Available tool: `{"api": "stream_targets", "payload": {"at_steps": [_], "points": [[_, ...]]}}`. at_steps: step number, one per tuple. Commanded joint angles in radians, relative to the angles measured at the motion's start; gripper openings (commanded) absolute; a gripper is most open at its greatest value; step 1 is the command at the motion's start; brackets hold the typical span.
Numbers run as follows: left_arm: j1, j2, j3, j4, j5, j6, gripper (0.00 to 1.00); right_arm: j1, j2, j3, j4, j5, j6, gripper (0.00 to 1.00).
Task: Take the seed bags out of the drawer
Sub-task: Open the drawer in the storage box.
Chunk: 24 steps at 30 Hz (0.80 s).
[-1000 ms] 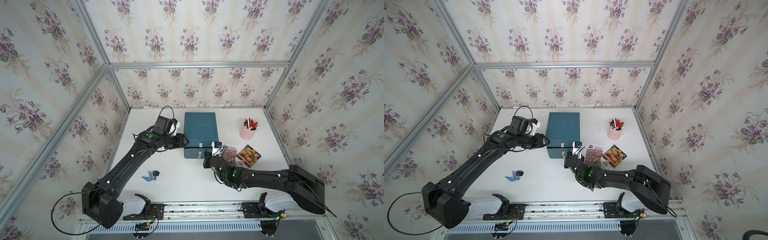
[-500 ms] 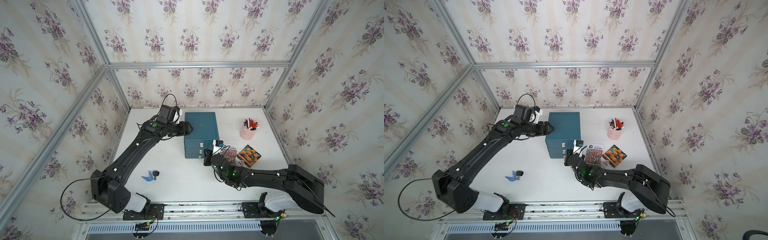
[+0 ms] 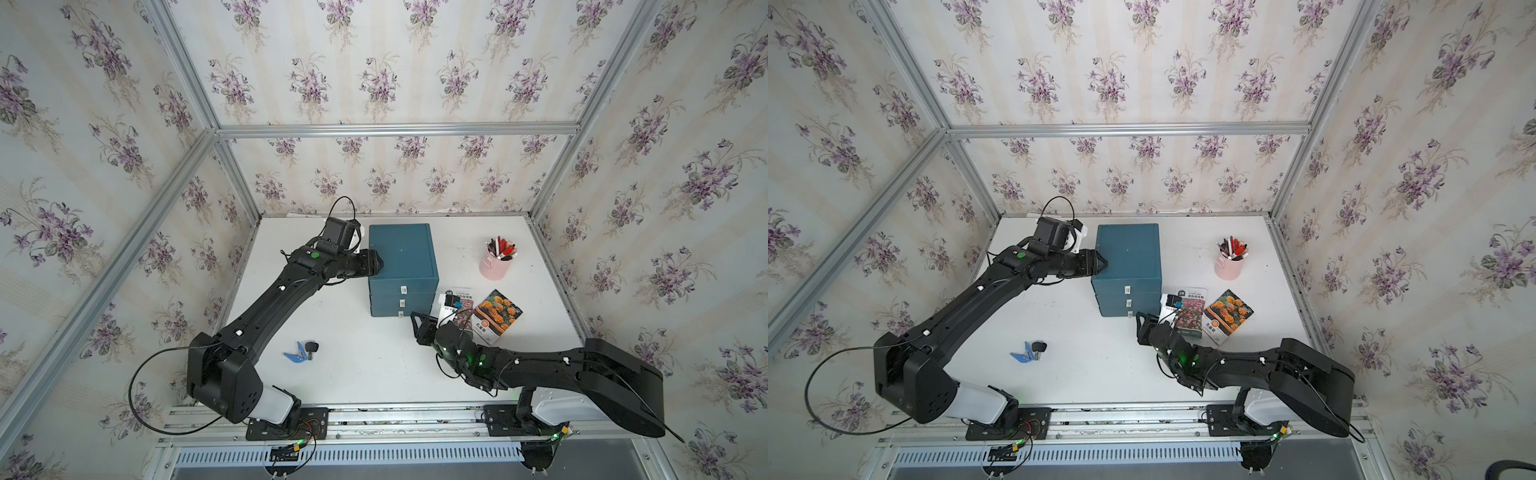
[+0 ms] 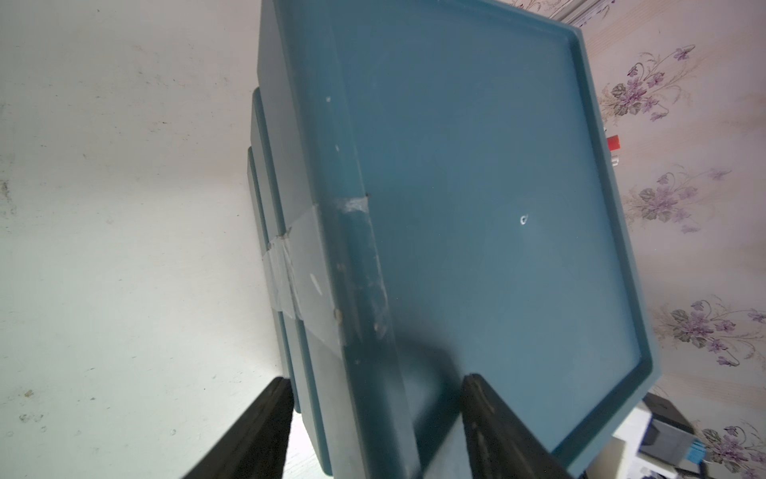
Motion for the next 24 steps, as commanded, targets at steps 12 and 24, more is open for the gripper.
{"api": "stream_targets", "payload": {"at_steps": [12, 24], "points": [[0.002, 0.022, 0.002, -0.083, -0.011, 0.04, 0.68, -0.07, 0.413, 0.023, 0.546, -0.196, 0.311, 0.46], [0.004, 0.027, -0.005, -0.084, -0.009, 0.07, 0.68, -0.089, 0.529, 0.019, 0.657, -0.156, 0.395, 0.35]]}}
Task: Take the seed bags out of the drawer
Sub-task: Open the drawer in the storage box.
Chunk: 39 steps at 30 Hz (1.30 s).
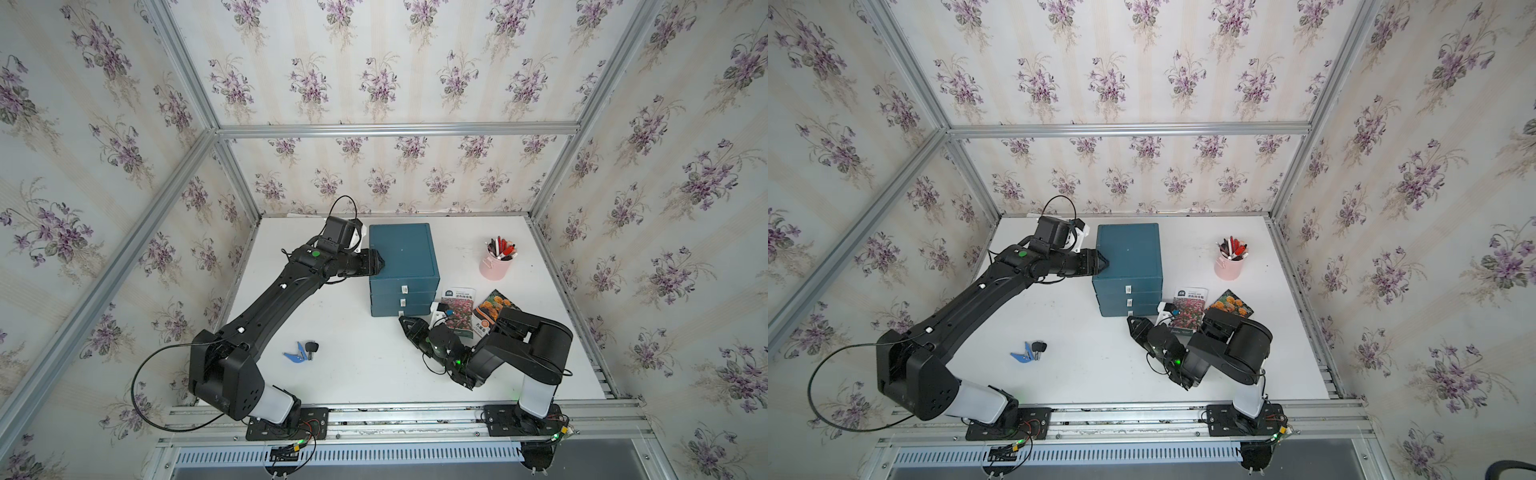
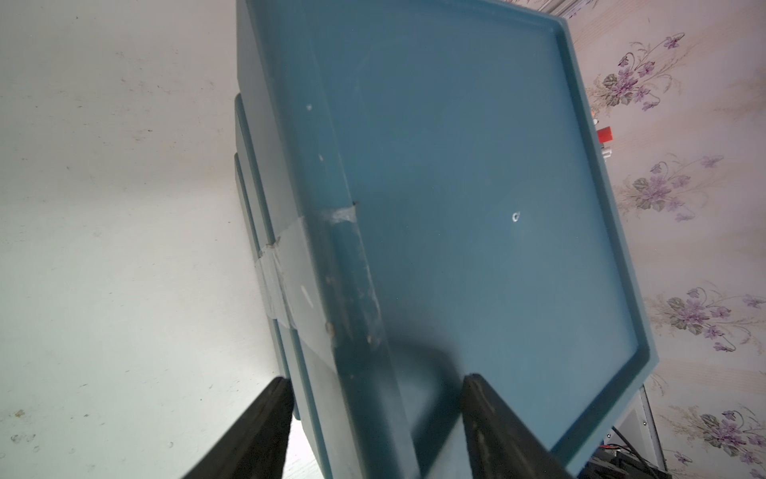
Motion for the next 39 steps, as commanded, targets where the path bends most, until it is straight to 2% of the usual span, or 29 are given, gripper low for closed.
{"api": "stream_targets", "payload": {"at_steps": [1, 10, 13, 14, 15, 21, 25, 29, 34, 37, 39], "points": [[0.001, 0.008, -0.011, -0.097, -0.038, 0.04, 0.67, -0.004, 0.014, 0.004, 0.058, 0.039, 0.024, 0.34], [0.002, 0.01, -0.015, -0.115, -0.021, 0.078, 0.64, -0.02, 0.099, 0.05, 0.173, 0.061, 0.041, 0.28], [0.002, 0.01, -0.016, -0.119, -0.025, 0.085, 0.64, -0.035, 0.107, 0.054, 0.188, 0.053, 0.047, 0.15], [0.002, 0.01, -0.017, -0.117, -0.024, 0.084, 0.64, -0.036, 0.103, 0.05, 0.186, 0.05, 0.046, 0.05], [0.002, 0.01, -0.017, -0.116, -0.024, 0.084, 0.64, -0.036, 0.096, 0.051, 0.178, 0.04, 0.04, 0.0], [0.001, 0.014, -0.016, -0.11, -0.021, 0.064, 0.64, -0.006, -0.004, -0.025, 0.096, -0.028, 0.016, 0.0], [0.002, 0.016, -0.023, -0.095, -0.016, 0.042, 0.64, 0.052, -0.137, -0.118, -0.066, -0.056, 0.039, 0.0], [0.004, 0.015, -0.034, -0.083, -0.019, 0.014, 0.63, 0.114, -0.339, -0.133, -0.377, -0.113, -0.01, 0.0], [0.006, 0.011, -0.038, -0.071, -0.009, -0.014, 0.62, 0.227, -0.601, -0.114, -0.761, -0.032, -0.033, 0.0], [0.007, 0.017, -0.035, -0.065, -0.007, -0.03, 0.62, 0.277, -0.66, -0.099, -0.875, -0.001, -0.022, 0.0], [0.007, 0.019, -0.037, -0.057, -0.008, -0.041, 0.62, 0.282, -0.643, -0.085, -0.912, -0.023, -0.025, 0.0]]}}
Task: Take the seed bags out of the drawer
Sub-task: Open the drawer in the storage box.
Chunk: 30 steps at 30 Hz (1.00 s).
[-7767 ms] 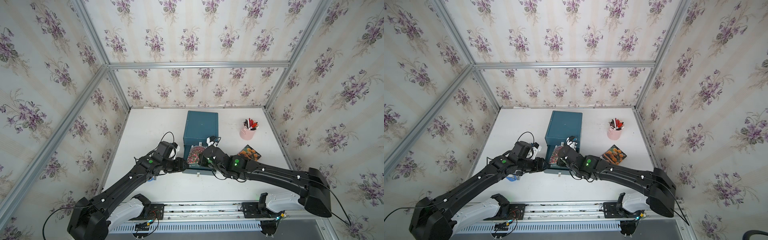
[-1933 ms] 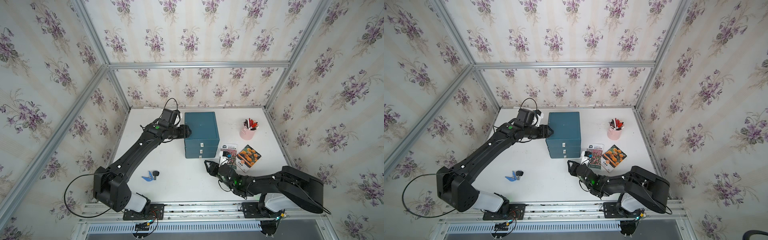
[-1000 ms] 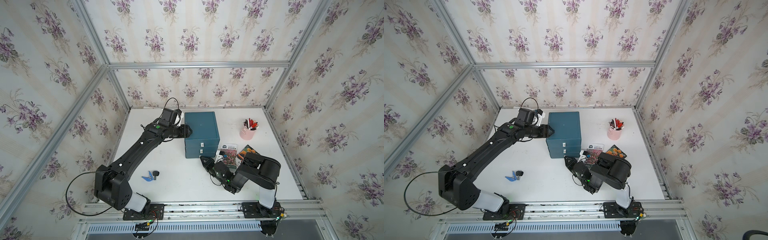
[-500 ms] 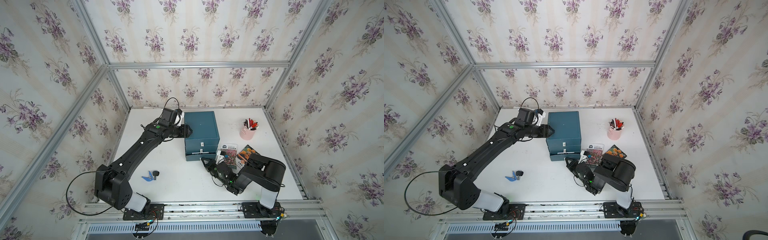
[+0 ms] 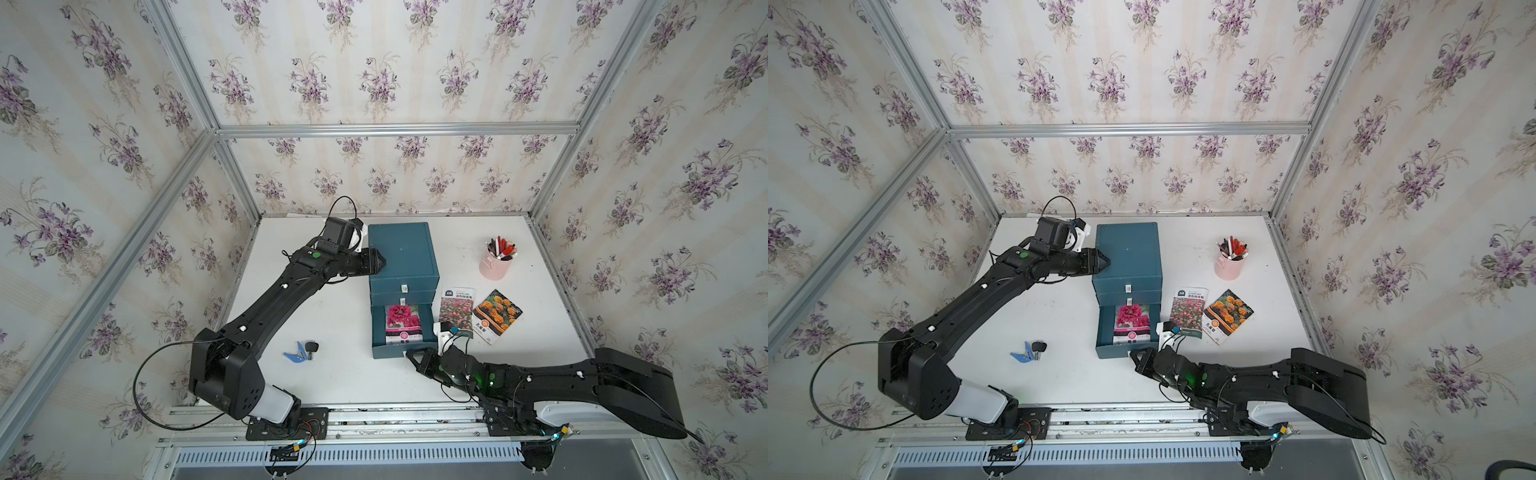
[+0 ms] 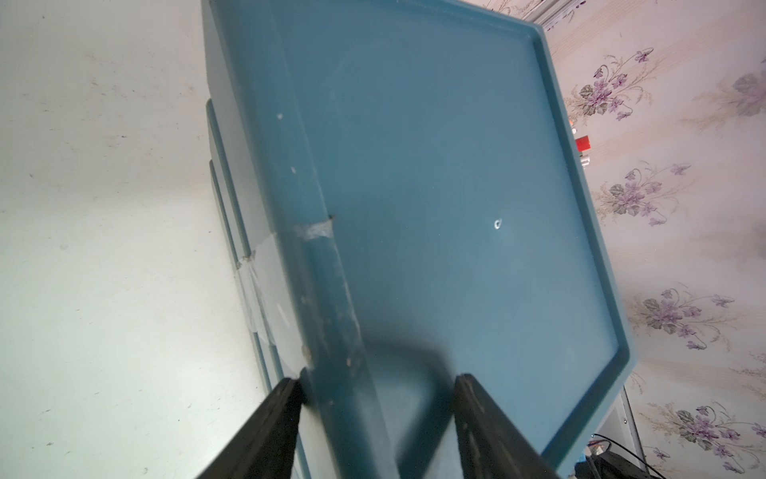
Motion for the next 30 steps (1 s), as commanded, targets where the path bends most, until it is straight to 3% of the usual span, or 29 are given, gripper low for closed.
{"api": "stream_targets", "payload": {"at_steps": [1, 7, 19, 20, 22, 24, 27, 30], "points": [[0.001, 0.015, -0.011, -0.112, -0.049, -0.014, 0.62, 0.011, 0.02, 0.02, -0.172, -0.011, -0.018, 0.0], [0.001, 0.021, -0.013, -0.114, -0.05, -0.021, 0.61, 0.013, 0.073, 0.048, -0.18, -0.043, -0.039, 0.0], [0.0, 0.023, -0.02, -0.104, -0.043, -0.015, 0.62, 0.095, 0.043, 0.141, -0.369, 0.06, -0.067, 0.0], [0.001, 0.021, -0.022, -0.104, -0.042, -0.015, 0.63, 0.094, 0.048, 0.149, -0.378, 0.057, -0.07, 0.12], [0.0, 0.018, -0.025, -0.103, -0.042, -0.012, 0.65, 0.102, 0.053, 0.175, -0.417, 0.057, -0.087, 0.49], [0.0, 0.011, -0.031, -0.104, -0.041, -0.012, 0.65, 0.132, 0.031, 0.211, -0.486, 0.096, -0.114, 0.6], [0.001, -0.003, -0.025, -0.11, -0.03, -0.013, 0.66, 0.2, -0.032, 0.292, -0.676, 0.211, -0.137, 0.64], [0.0, -0.023, -0.001, -0.126, -0.03, -0.007, 0.68, 0.211, -0.073, 0.397, -0.898, 0.291, -0.158, 0.73]]}}
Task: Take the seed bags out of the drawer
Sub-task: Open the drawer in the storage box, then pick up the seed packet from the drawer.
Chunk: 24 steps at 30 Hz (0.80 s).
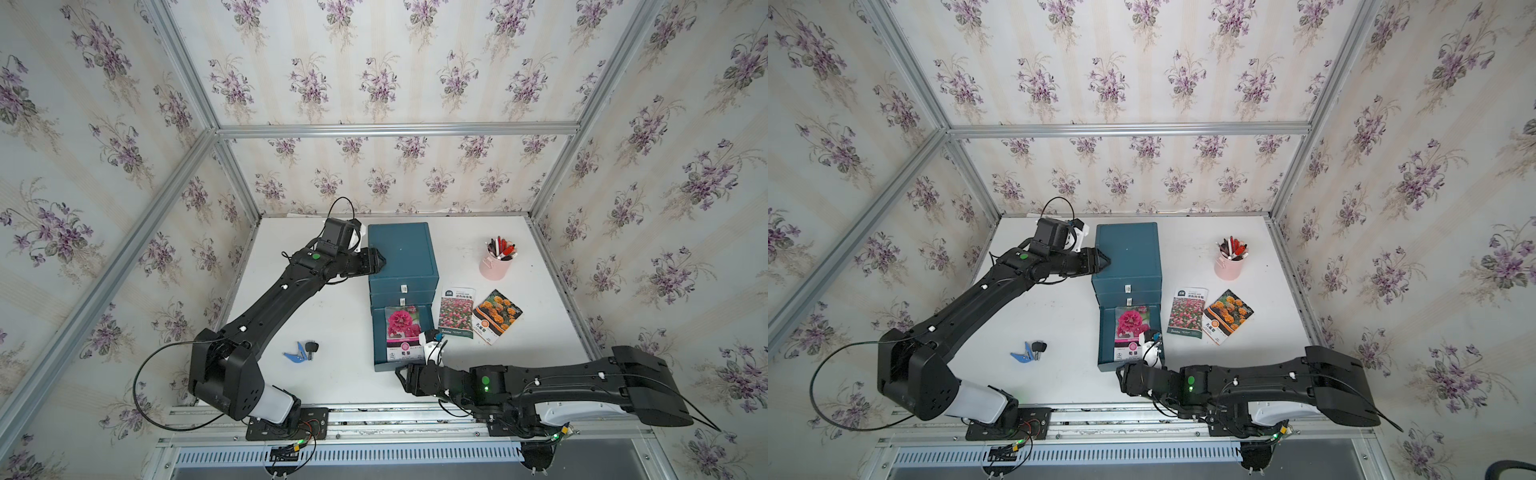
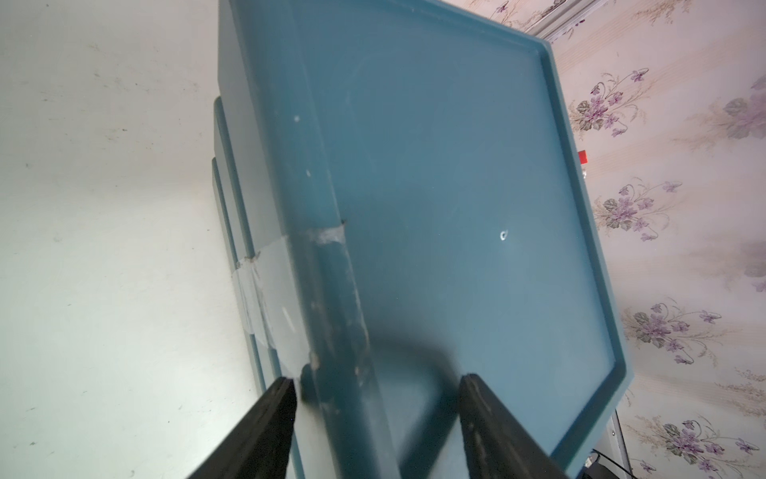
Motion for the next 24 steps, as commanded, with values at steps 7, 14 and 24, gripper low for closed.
{"api": "stream_targets", "payload": {"at_steps": [7, 14, 24], "points": [[0.0, -0.094, 0.078, -0.175, -0.028, 0.022, 0.77, -0.196, 0.125, 0.306, -0.448, 0.03, -0.232, 0.96], [-0.001, -0.26, -0.001, -0.214, -0.062, -0.025, 0.78, -0.314, 0.323, 0.361, -0.355, -0.046, -0.331, 0.92], [-0.004, -0.584, -0.434, -0.175, -0.035, -0.137, 0.78, -0.349, 0.484, 0.378, -0.309, -0.053, -0.275, 0.92]]}}
